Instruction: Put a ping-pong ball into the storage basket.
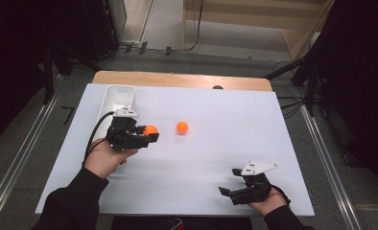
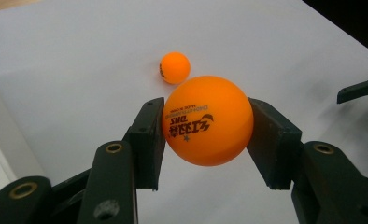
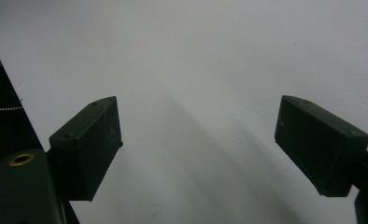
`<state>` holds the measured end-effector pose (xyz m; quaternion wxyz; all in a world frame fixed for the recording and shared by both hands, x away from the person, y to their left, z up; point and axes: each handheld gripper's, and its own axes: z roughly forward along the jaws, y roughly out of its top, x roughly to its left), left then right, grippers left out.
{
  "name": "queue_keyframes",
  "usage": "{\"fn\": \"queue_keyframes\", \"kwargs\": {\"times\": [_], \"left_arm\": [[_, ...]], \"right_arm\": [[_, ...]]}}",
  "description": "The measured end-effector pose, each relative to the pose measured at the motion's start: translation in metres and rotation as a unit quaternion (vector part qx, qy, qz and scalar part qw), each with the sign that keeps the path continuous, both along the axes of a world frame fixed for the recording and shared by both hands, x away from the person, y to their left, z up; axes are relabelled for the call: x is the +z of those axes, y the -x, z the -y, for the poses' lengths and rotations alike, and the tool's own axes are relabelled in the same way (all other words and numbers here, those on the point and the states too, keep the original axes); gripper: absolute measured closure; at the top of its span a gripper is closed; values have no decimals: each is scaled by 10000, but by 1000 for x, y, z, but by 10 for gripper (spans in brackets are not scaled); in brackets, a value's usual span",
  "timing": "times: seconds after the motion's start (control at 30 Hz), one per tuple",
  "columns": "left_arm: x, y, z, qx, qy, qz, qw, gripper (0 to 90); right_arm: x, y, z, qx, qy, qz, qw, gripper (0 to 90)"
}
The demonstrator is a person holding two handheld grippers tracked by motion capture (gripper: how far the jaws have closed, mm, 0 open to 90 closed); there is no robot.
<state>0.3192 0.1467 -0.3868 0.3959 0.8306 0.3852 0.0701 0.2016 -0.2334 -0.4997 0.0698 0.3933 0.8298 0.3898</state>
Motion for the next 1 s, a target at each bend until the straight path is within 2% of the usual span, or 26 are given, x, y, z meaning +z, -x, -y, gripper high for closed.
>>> {"fn": "queue_keyframes", "kwargs": {"times": [0.2,0.5,1.0], "left_arm": [[2,-3,-3,103,-134,57,9998,502],[6,-12,-12,263,-33,-7,9996,502],[8,-20,-28,508,-21,8,9987,501]], "right_arm": [[0,0,0,-11,-13,11,10000,134],[0,0,0,3,-1,6,10000,134],[0,1,-1,22,-8,4,10000,134]]}}
